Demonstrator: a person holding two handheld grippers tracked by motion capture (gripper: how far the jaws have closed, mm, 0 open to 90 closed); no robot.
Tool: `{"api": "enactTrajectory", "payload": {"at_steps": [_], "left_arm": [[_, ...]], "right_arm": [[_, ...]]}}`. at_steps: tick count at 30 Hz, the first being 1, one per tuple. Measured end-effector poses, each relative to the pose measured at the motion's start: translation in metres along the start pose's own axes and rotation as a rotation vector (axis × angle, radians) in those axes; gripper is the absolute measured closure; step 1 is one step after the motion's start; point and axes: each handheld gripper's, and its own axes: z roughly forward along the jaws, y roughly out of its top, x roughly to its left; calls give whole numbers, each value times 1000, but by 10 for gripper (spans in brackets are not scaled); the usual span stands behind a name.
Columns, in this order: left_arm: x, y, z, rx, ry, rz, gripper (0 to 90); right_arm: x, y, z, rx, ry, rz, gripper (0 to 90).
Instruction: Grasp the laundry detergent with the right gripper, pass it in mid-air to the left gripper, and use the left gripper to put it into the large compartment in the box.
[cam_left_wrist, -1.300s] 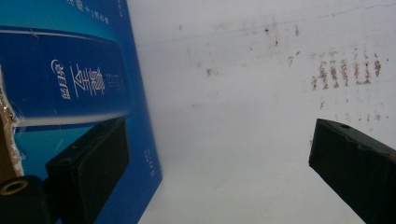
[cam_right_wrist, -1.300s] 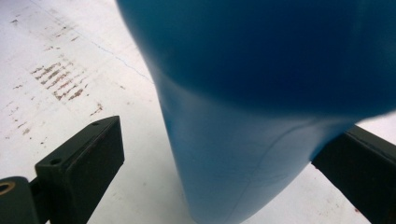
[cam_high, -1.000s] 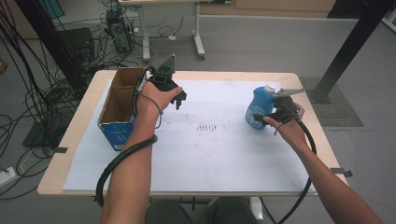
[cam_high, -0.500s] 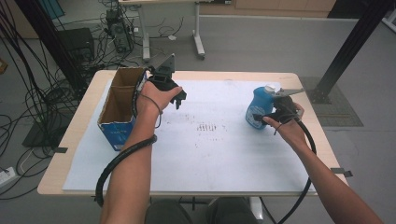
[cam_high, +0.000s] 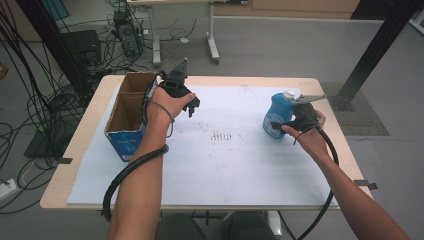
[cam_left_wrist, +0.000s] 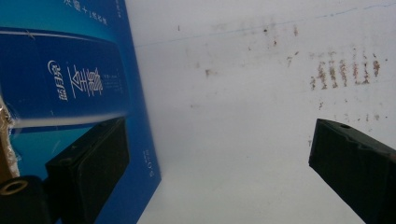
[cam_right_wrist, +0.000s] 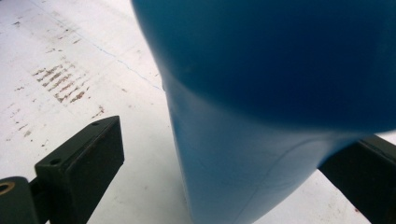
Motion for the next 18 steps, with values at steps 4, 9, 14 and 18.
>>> {"api": "enactTrajectory", "payload": {"at_steps": [4,9,14,18], "left_arm": [[0,0,-1,-1,-1,8,57],[0,0,0,-1,-1,0,57],[0,0,0,1,0,7,57],[0,0,0,1,1,6,57]], "right_arm": [[0,0,0,0,0,2,24],[0,0,1,1,1,1,25],[0,0,0,0,-1,3,24],[0,0,1,-1,5,6,24]]}}
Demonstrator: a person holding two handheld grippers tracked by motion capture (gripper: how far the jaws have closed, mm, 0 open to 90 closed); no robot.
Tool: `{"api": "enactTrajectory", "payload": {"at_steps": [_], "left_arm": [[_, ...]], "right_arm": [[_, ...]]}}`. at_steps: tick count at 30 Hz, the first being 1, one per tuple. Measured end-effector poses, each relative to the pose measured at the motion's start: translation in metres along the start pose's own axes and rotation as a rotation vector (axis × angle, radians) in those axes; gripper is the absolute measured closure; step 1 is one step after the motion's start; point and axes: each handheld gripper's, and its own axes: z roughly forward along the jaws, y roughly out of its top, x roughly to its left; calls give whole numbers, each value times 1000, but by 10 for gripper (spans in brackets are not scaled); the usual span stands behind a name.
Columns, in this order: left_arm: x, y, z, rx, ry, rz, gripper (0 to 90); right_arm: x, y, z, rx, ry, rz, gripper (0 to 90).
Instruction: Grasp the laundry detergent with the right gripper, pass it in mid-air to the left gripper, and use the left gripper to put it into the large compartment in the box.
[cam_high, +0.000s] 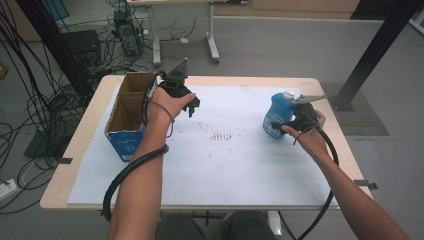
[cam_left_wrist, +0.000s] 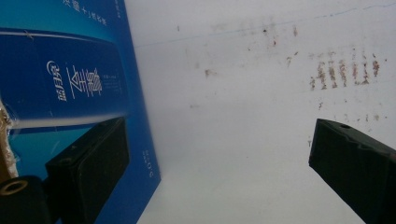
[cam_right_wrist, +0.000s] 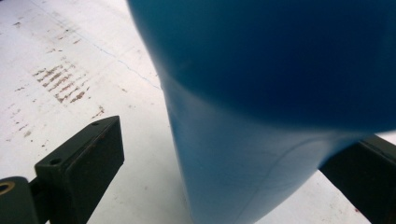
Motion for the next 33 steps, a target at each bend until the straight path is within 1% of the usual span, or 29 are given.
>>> {"api": "enactTrajectory", "payload": {"at_steps": [13,18,23,28,31,33], "left_arm": [[0,0,1,1,1,1,57],[1,0,1,1,1,1,57],[0,-1,2,7,3,5,57],[0,-1,1,2,3,2,57],[0,-1,0,4,5,5,57],[0,-1,1,1,3,4,57]], "right_arm": [[0,0,1,0,-1,-6,24],[0,-1,2,2,-5,-2,26],[1,-1,4,7,-15,0,63],[0,-2,5,-1,-17,-1,130],[-1,-2,5,-4,-22,-7,147],[-1,-2,5,-9,-24,-8,183]]}}
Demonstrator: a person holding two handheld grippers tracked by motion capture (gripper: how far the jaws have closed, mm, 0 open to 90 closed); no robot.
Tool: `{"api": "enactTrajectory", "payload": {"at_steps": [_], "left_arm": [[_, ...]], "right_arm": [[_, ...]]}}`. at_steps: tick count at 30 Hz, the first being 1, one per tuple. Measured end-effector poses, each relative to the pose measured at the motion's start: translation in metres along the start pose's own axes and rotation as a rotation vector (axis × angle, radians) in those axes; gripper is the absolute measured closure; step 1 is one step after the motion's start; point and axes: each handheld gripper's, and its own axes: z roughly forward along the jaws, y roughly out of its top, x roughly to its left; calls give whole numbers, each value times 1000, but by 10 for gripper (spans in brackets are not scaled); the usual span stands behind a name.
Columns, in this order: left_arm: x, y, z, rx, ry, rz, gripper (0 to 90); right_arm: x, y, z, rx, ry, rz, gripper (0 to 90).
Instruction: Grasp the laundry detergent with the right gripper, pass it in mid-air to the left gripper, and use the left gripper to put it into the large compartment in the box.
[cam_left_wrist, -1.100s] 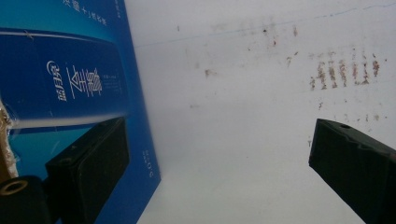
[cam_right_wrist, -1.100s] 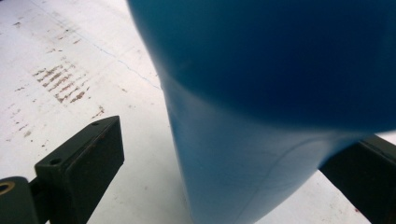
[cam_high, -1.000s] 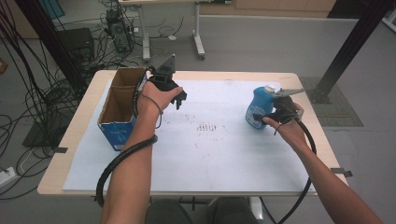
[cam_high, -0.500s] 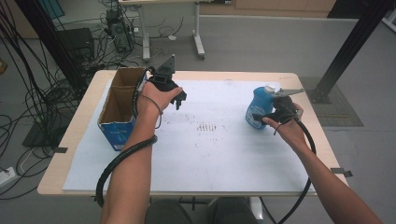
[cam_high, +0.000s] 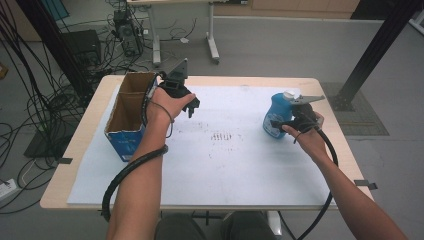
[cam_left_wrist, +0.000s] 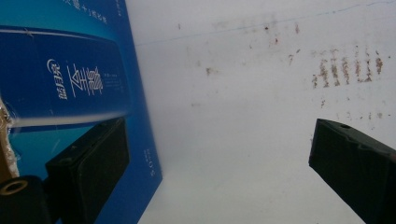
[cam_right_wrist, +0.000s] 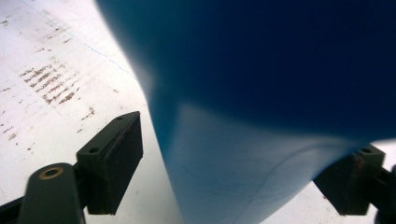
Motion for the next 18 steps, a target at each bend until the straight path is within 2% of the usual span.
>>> {"api": "enactTrajectory", "payload": {"at_steps": [18], "left_arm": [[-1,1,0,1,1,2,57]], "right_arm": [[-1,-5,6,-2,-2,-18,389]]}}
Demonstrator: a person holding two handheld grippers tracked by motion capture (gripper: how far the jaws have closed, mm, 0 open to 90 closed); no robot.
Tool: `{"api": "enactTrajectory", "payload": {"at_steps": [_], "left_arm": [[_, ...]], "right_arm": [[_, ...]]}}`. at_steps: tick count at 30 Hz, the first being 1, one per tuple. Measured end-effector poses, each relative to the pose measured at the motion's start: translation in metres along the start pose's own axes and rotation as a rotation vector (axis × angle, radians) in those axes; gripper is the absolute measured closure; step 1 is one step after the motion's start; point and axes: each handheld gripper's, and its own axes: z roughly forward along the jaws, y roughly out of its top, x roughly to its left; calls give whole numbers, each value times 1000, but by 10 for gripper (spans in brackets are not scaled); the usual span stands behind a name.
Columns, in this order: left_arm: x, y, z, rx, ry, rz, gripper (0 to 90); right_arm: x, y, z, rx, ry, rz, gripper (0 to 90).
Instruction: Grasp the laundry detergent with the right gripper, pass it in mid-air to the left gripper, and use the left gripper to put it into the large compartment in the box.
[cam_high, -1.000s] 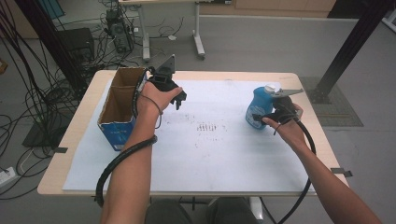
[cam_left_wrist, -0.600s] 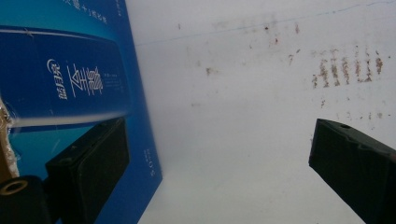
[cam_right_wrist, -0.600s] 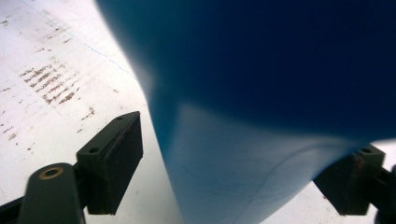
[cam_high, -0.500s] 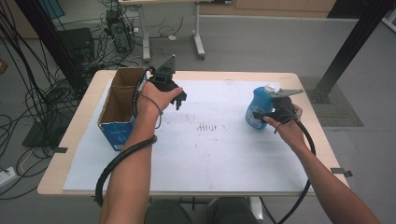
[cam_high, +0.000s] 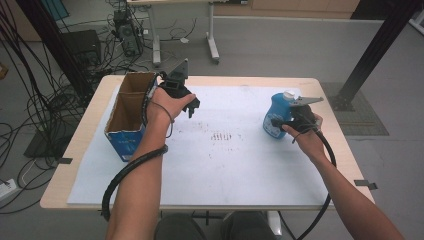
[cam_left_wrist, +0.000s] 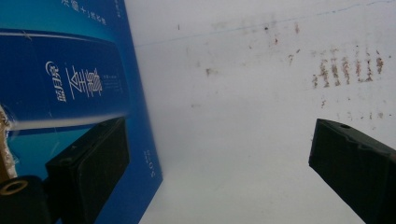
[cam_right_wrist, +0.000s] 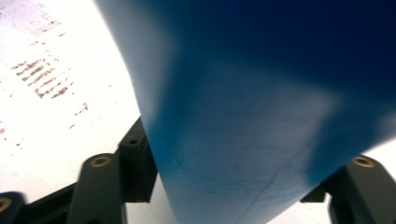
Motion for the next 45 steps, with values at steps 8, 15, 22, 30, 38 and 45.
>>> {"api": "enactTrajectory", "payload": {"at_steps": [8,15,22,30,38,45], "left_arm": [[-1,0,-2,-4,0,5,58],[-1,-1,-2,-5,0,3,57],[-1,-1,-2,-5,-2,3,57],[0,-2,-1,-4,0,1,58],[2,-3,-1,0,5,6,58],[0,-3,-2,-7,2,1,58]], "right_arm": [[0,0,0,-2,6,9,406],[0,0,0,0,7,12,410],[0,0,0,1,6,12,414],[0,0,0,2,7,13,415],[0,0,0,0,6,12,416],[0,0,0,-4,5,12,416]]}}
